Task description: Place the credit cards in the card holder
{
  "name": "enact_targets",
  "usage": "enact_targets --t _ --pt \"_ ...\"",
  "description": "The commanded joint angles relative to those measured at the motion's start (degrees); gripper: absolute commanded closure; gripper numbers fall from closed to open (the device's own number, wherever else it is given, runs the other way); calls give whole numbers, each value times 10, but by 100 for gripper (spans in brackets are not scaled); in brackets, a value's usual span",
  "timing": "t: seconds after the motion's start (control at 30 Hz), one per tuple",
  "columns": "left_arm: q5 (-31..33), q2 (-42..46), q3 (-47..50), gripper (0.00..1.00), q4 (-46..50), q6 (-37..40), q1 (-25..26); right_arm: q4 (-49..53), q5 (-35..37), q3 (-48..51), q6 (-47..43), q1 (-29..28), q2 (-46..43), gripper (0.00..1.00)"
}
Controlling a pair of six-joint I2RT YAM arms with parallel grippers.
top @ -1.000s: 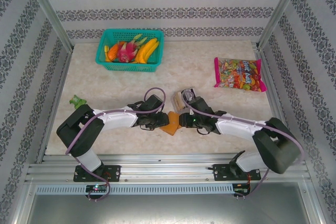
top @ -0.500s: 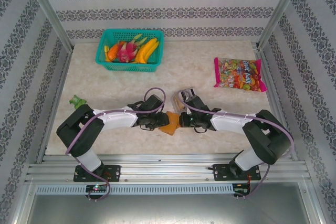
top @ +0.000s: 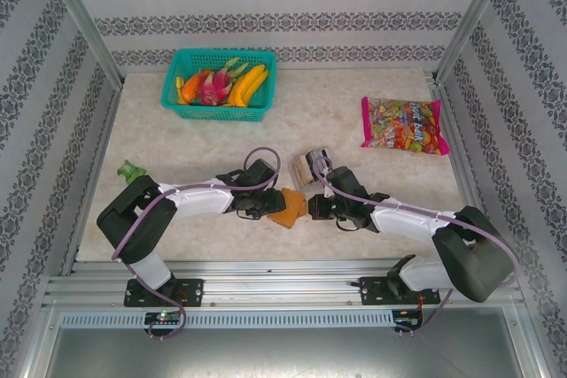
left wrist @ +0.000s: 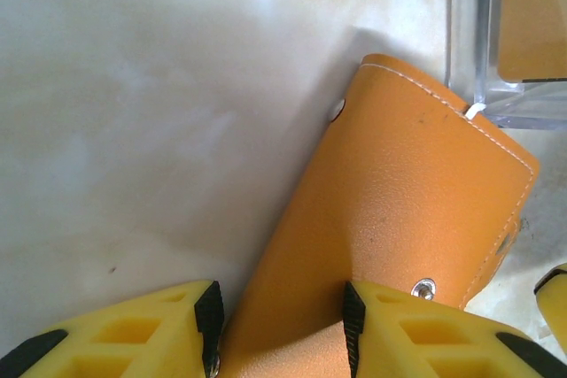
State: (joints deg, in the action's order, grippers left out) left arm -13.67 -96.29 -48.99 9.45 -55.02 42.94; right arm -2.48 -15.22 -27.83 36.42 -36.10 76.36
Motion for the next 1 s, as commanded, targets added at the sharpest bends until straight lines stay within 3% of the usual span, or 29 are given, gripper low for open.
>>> enact_targets --t 0.0,0.03,0.23,0.33,0.57,0.73,0.97 --pt "5 -30 10 55 22 6 -4 -37 -21 16 23 1 2 81" --pt "4 -30 11 55 16 4 -5 -38 -8 17 23 1 6 75" --pt "-1 -32 5 55 20 8 -5 -26 -22 -27 -6 16 61 73" --pt "1 -29 4 55 23 8 -4 -46 -27 -27 0 17 77 67" --pt "-1 -32 7 56 24 11 -4 -101 -62 -15 14 18 103 67" --pt "-3 -34 6 56 23 10 -5 -119 -73 -17 14 19 124 72" --pt "-3 -37 4 56 23 10 -4 -134 -76 -1 14 23 110 92"
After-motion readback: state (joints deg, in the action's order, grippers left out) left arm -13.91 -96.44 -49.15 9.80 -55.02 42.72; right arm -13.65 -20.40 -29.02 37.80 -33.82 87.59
